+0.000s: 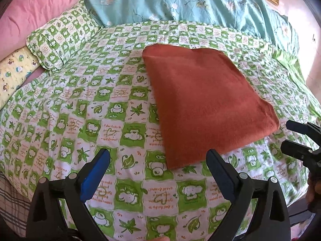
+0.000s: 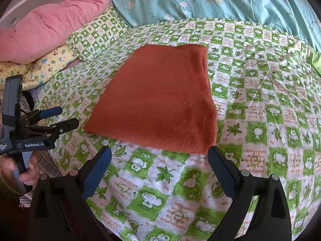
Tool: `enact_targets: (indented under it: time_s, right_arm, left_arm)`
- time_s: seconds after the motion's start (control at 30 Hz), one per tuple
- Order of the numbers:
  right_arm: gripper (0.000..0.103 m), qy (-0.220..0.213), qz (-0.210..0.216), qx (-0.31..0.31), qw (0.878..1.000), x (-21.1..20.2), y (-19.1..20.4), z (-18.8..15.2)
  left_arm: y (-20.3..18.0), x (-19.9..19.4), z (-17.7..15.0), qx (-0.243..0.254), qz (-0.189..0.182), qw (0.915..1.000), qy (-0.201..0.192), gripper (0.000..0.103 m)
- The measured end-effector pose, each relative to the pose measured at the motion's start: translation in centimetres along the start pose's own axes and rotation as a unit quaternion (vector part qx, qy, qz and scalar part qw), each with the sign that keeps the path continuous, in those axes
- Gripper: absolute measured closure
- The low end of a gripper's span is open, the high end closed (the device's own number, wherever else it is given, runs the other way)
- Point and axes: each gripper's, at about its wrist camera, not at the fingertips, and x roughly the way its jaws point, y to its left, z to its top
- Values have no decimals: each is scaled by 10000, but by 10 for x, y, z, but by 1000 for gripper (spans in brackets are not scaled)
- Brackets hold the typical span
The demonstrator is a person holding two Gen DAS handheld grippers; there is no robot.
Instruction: Fold small clothes
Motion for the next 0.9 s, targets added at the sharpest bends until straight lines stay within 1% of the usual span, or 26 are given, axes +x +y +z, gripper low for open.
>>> enact_targets:
  time_s: [0.23, 0.4, 0.6, 0.9]
  right_arm:
    - [5, -76, 37, -72, 9999, 8, 0, 19]
    - [4, -43, 39, -121, 9999, 16, -1, 30]
    - [4, 14, 35, -28, 10000, 25, -7, 43]
    - [4, 40, 76, 31, 10000, 36, -15, 57]
  left_arm:
    - [-1, 10, 14, 76, 96, 9999, -10, 5]
    - [-7, 20, 22, 131, 187, 9997, 98, 4]
    - [-12, 27, 33, 247, 357, 9990, 93, 4]
    - [-16, 33, 46, 321, 429, 9986, 7, 3]
